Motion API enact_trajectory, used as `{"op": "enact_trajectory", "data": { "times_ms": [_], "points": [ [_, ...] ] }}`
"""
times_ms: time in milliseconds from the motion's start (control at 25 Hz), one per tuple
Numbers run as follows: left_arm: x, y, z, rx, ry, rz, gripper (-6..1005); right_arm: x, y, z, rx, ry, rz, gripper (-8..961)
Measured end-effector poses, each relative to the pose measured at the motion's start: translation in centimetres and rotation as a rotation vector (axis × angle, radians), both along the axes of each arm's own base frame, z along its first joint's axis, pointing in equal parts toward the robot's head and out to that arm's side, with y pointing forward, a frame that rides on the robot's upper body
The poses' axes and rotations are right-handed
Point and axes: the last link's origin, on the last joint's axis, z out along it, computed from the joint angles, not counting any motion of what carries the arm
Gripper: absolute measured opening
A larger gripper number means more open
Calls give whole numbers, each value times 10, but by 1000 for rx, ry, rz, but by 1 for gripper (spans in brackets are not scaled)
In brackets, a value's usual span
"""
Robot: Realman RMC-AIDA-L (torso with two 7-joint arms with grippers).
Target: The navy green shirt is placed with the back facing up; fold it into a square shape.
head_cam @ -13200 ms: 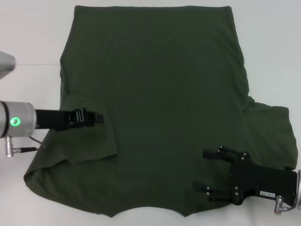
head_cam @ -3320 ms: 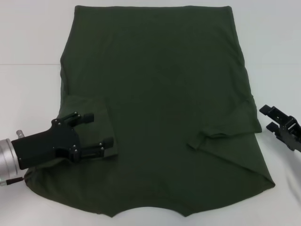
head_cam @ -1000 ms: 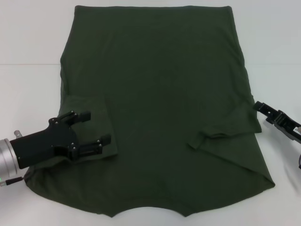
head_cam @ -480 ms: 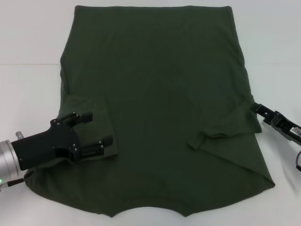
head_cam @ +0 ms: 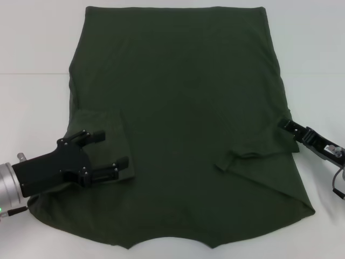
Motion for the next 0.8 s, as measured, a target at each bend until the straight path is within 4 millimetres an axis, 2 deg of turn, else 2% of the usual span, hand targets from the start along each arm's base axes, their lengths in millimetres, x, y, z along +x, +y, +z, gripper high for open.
{"op": "enact_trajectory", "data": {
  "times_ms": [560, 800],
  "points": [
    [-2, -2, 0, 0, 0, 5, 946, -7, 2, -2, -11, 13, 28, 803],
    [-2, -3, -1, 0, -1, 7, 946, -31, 11, -1, -17, 64, 133, 802]
  ]
}}
